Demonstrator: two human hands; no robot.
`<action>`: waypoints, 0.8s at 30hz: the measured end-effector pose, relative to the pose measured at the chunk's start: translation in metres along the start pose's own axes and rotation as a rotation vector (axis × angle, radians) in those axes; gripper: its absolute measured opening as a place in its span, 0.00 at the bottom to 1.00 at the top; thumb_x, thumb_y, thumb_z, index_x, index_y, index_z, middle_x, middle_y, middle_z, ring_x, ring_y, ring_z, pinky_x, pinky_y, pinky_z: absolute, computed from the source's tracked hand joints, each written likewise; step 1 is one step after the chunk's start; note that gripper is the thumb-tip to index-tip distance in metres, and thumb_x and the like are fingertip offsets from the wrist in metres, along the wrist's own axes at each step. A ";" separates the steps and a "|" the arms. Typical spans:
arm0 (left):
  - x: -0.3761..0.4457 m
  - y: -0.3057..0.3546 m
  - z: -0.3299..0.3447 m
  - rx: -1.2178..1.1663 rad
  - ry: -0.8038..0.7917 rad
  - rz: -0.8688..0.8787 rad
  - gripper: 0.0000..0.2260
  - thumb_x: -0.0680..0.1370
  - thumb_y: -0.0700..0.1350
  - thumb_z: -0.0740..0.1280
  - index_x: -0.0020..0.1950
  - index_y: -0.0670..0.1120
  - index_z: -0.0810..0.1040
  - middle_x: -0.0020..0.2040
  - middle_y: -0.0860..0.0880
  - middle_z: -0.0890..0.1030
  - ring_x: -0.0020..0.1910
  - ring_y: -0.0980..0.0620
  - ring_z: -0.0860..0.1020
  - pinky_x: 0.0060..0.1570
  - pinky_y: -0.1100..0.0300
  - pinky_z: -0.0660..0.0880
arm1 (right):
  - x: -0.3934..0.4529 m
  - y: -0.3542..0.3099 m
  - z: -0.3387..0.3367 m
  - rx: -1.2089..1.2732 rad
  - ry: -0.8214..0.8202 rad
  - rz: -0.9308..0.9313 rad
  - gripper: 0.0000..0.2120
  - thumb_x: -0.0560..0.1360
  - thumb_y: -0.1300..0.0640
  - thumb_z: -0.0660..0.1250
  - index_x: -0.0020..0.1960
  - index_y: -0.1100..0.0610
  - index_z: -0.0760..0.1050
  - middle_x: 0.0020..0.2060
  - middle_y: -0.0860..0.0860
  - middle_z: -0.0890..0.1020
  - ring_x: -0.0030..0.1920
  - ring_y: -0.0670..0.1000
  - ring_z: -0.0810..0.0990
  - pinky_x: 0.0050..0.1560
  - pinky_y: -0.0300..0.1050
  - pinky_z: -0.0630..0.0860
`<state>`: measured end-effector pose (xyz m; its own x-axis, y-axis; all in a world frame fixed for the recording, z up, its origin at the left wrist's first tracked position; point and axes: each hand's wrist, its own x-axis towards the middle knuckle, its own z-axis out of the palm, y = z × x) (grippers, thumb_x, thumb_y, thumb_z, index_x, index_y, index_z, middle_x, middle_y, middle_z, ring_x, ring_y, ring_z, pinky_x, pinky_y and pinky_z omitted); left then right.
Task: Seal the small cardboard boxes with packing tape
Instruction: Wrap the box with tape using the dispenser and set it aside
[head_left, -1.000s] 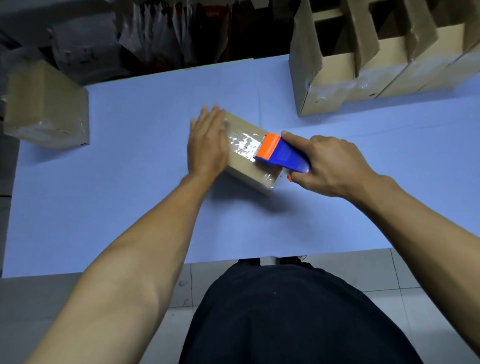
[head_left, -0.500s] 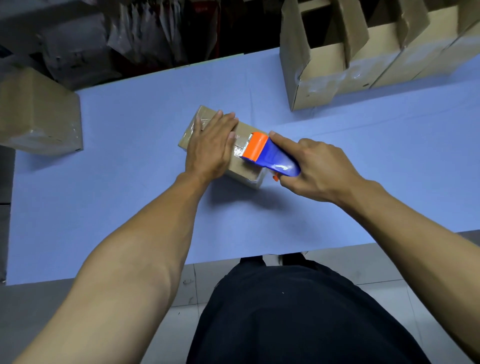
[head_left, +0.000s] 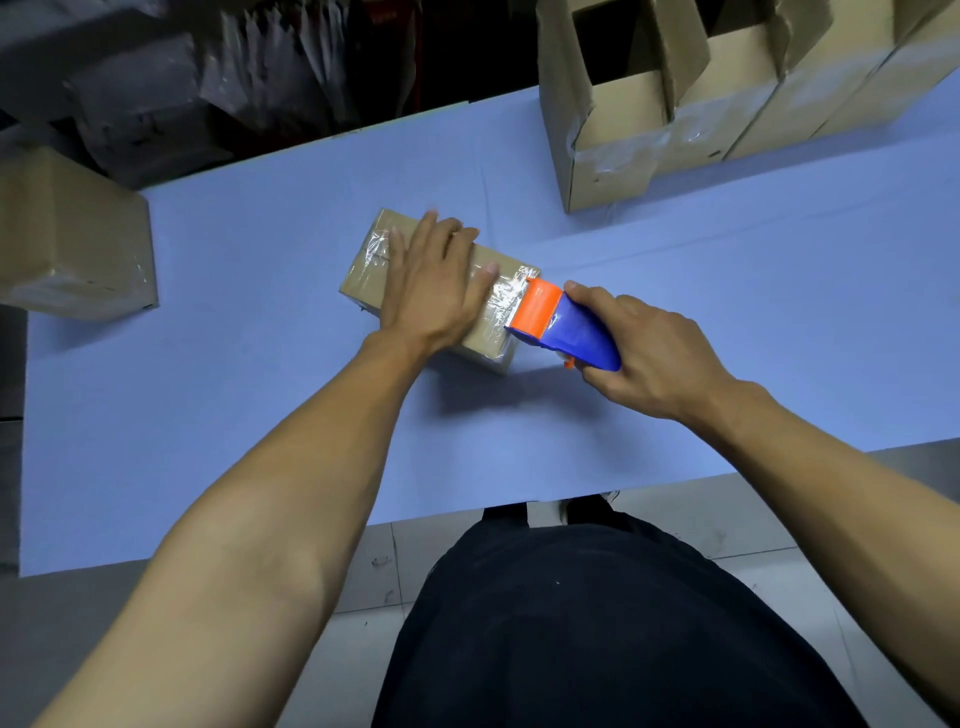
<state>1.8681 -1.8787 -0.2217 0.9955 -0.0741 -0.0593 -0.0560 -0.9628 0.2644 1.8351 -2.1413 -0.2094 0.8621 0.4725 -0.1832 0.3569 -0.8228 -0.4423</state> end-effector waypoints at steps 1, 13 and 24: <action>0.001 0.003 0.001 0.023 -0.037 0.023 0.26 0.81 0.57 0.52 0.74 0.44 0.70 0.75 0.47 0.68 0.79 0.45 0.56 0.75 0.40 0.46 | 0.000 -0.001 0.003 0.007 0.001 0.000 0.35 0.73 0.43 0.68 0.76 0.44 0.58 0.53 0.51 0.78 0.49 0.60 0.79 0.42 0.48 0.72; 0.004 0.012 0.010 -0.058 -0.016 0.062 0.16 0.83 0.51 0.51 0.60 0.47 0.76 0.61 0.51 0.78 0.74 0.47 0.64 0.74 0.46 0.53 | -0.012 0.005 0.003 0.002 0.035 -0.047 0.33 0.73 0.44 0.68 0.73 0.43 0.56 0.49 0.51 0.77 0.43 0.61 0.79 0.36 0.47 0.72; -0.001 0.022 0.012 0.024 0.022 0.011 0.19 0.80 0.61 0.57 0.57 0.49 0.76 0.56 0.49 0.76 0.65 0.46 0.70 0.71 0.40 0.57 | 0.000 -0.020 -0.018 -0.244 -0.002 0.025 0.31 0.76 0.33 0.59 0.76 0.42 0.62 0.49 0.54 0.78 0.45 0.61 0.80 0.37 0.46 0.65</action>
<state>1.8652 -1.9033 -0.2277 0.9962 -0.0794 -0.0357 -0.0685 -0.9680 0.2415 1.8342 -2.1302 -0.1845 0.8713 0.4512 -0.1930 0.4118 -0.8861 -0.2126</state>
